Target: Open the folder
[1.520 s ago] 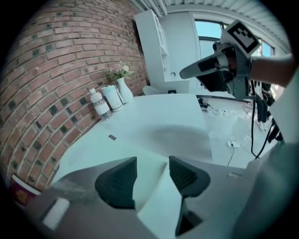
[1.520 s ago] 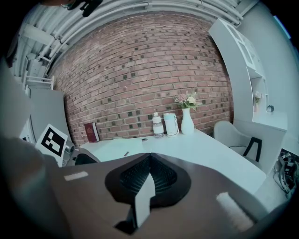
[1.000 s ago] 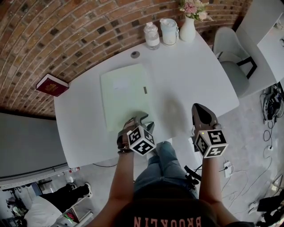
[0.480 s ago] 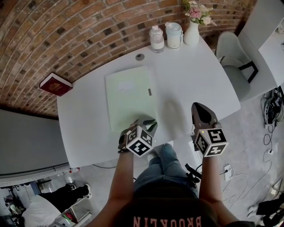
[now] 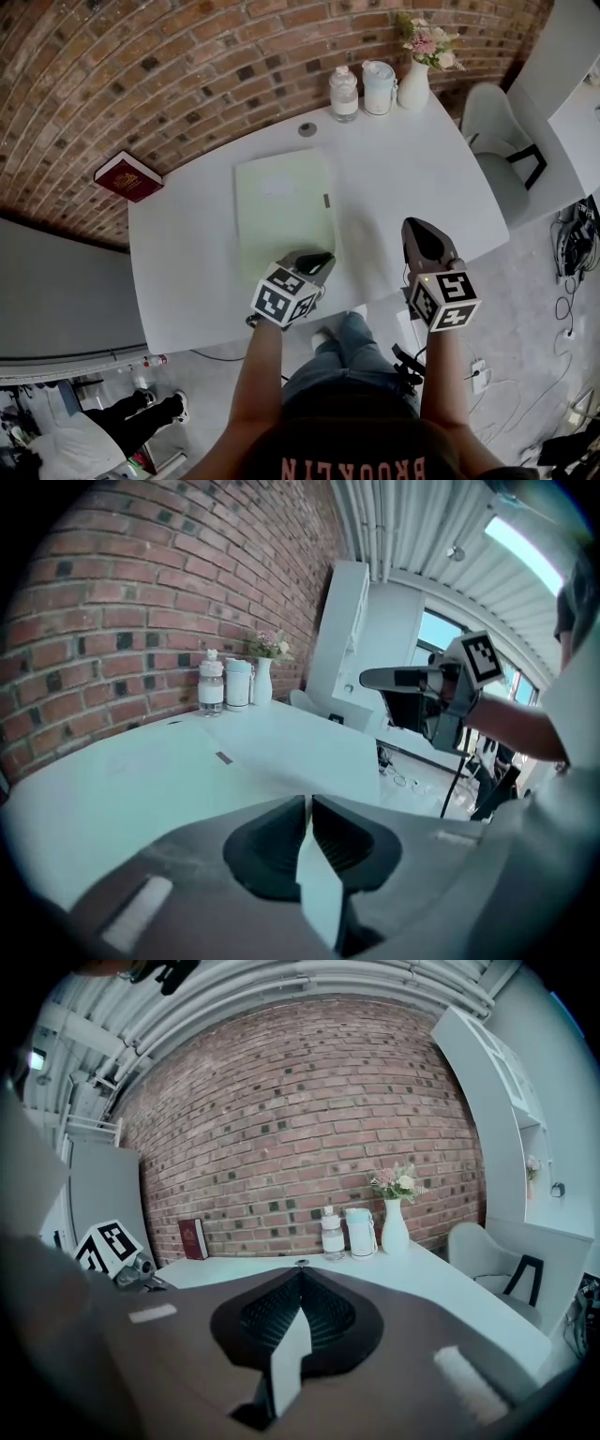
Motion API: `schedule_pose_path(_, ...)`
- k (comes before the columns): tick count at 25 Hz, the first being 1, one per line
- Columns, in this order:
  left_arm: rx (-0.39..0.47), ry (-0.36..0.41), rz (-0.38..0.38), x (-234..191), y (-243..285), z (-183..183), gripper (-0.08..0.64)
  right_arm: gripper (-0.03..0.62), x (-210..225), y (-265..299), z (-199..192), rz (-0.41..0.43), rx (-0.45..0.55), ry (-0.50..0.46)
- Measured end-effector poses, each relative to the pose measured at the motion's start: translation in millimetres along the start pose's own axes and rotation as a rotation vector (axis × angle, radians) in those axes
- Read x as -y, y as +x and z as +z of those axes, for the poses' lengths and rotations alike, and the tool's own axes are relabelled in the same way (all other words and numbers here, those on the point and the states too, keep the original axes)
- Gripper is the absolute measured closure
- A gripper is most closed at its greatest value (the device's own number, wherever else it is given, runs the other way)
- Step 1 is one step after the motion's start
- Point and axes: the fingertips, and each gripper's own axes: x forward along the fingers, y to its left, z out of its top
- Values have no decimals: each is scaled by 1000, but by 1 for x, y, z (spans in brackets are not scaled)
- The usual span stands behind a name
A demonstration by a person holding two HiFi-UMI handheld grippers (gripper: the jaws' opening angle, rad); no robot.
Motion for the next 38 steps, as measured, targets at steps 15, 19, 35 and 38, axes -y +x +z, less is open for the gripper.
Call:
schedule_pose_path(15,212,-346,-54,-16,-28,12,543,594,-18,6,17,46,17,-37)
schedule_pose_path(19,246,-382,-65,-17,-34,15,543,594,-24,11,19,65,16,-45)
schedule_pose_path(35,479,-448,-145,-24,-70,57,540,594,-60,38,22,163,-5,-88)
schedule_pose_path(38,495,-432,-133,-25,-79,59,540,594,-67,42,24,177,-4,-90)
